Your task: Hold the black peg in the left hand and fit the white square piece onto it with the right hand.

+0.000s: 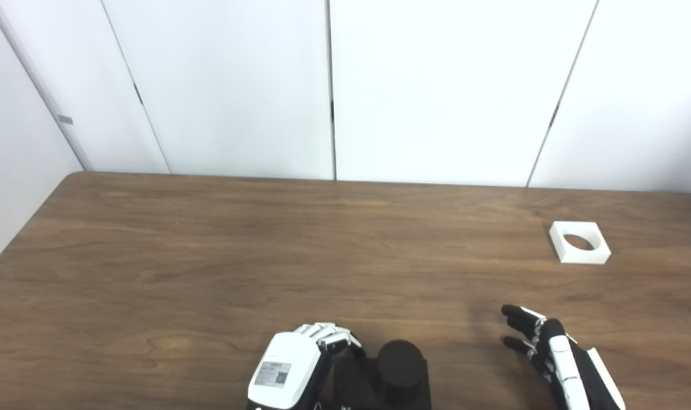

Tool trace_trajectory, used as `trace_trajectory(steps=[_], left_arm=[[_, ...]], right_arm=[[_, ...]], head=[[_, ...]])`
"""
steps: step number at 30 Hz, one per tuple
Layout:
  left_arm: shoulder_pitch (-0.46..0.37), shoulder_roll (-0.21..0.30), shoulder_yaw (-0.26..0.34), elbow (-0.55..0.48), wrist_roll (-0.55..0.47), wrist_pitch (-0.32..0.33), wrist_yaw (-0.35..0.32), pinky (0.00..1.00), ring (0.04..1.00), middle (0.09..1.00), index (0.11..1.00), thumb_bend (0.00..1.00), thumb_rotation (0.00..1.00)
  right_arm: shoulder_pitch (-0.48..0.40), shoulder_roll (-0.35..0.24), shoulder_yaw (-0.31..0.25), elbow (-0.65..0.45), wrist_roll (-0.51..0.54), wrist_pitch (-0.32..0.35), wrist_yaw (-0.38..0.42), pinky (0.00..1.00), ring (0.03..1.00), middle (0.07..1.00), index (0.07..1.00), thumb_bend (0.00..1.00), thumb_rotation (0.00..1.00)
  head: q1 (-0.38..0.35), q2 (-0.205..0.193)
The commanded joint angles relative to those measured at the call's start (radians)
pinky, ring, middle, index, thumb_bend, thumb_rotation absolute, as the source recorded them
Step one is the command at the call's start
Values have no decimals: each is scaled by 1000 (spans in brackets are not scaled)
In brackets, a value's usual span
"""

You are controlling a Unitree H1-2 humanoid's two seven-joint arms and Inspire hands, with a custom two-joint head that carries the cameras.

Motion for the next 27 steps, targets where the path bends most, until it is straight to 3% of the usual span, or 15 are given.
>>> trace_trajectory(steps=[1, 7, 11, 17, 27], left_arm=[[9, 18, -2, 46, 24, 11, -22, 754, 773, 721, 489, 509, 54], [2, 28, -3, 75, 18, 0, -13, 761, 777, 725, 489, 509, 54], [-2, 33, 1, 62, 19, 19, -52, 779, 788, 735, 491, 506, 56], [-3, 38, 7, 76, 5, 13, -52, 762, 779, 726, 490, 508, 54], [-12, 60, 25, 126, -31, -15, -10, 746, 772, 722, 490, 509, 52]], right_arm=[[12, 29, 15, -26, 1, 3, 15, 772, 875, 853, 735, 447, 1000], [12, 24, 11, -30, 15, 15, 20, 787, 886, 860, 738, 451, 1000], [14, 23, 7, -34, 26, 18, 20, 796, 887, 857, 738, 456, 1000], [12, 21, 12, -26, 30, 5, 24, 800, 886, 855, 734, 410, 1000], [13, 29, 24, -23, -5, 0, 15, 779, 876, 850, 727, 380, 1000]], head=[[0, 1], [-10, 1], [-35, 2], [-74, 3], [-95, -2]])
